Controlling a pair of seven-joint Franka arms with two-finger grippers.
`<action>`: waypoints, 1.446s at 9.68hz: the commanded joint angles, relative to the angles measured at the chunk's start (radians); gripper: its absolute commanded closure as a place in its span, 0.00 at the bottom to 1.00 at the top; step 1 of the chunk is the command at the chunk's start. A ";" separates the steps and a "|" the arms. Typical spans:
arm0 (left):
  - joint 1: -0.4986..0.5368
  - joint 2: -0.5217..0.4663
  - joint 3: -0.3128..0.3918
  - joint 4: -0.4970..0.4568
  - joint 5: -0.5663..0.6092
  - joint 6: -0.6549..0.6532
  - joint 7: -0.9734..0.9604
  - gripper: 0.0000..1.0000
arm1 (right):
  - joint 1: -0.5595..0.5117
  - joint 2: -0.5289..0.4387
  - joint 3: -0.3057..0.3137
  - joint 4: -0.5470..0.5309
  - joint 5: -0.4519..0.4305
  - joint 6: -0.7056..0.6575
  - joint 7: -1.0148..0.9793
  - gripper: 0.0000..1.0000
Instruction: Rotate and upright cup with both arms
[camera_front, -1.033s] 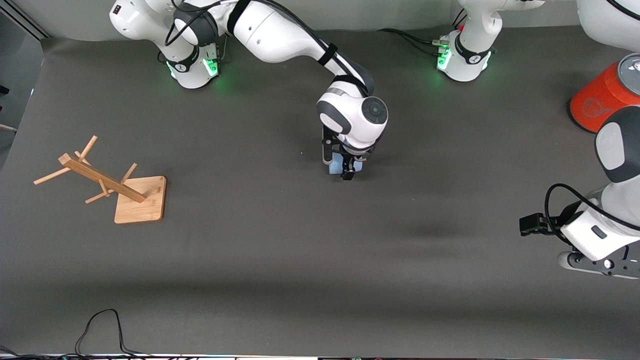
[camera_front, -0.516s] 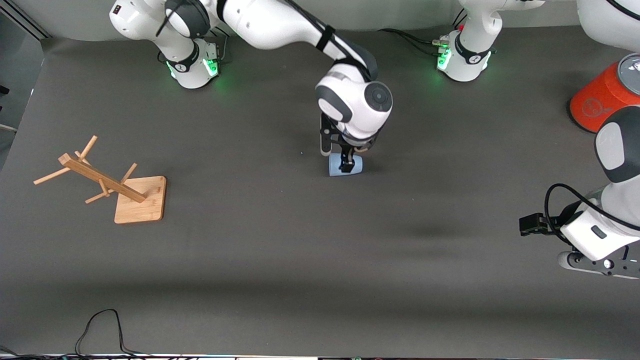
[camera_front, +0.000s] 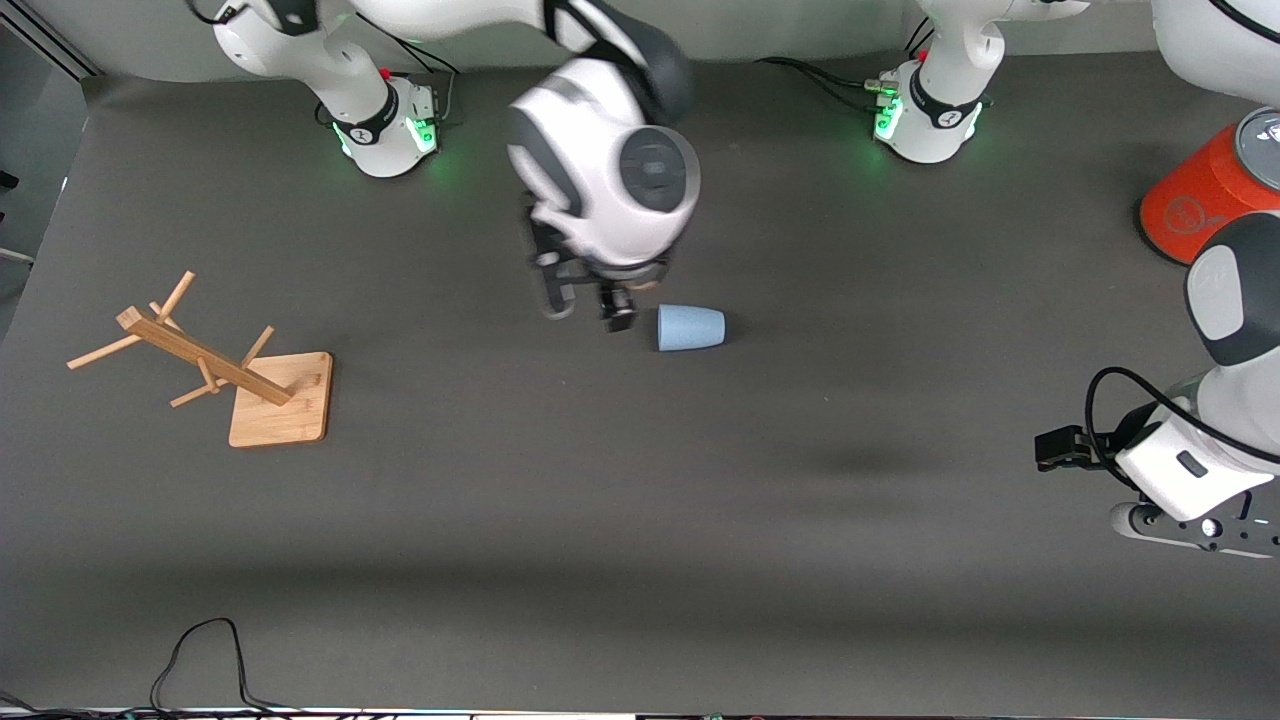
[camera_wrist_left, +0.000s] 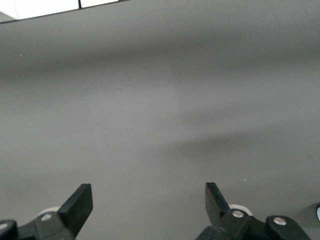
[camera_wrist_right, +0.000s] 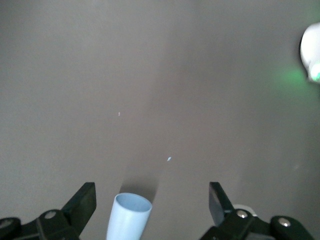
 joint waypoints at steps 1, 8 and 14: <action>-0.017 0.000 0.003 0.003 0.011 -0.016 -0.010 0.00 | -0.114 -0.166 -0.009 -0.137 0.011 -0.031 -0.301 0.00; -0.283 -0.007 0.006 0.005 0.142 -0.039 -0.433 0.00 | -0.418 -0.496 -0.173 -0.438 0.006 0.074 -1.265 0.00; -0.664 0.163 0.004 0.038 0.410 -0.086 -0.854 0.00 | -0.731 -0.564 0.025 -0.523 -0.024 0.223 -1.781 0.00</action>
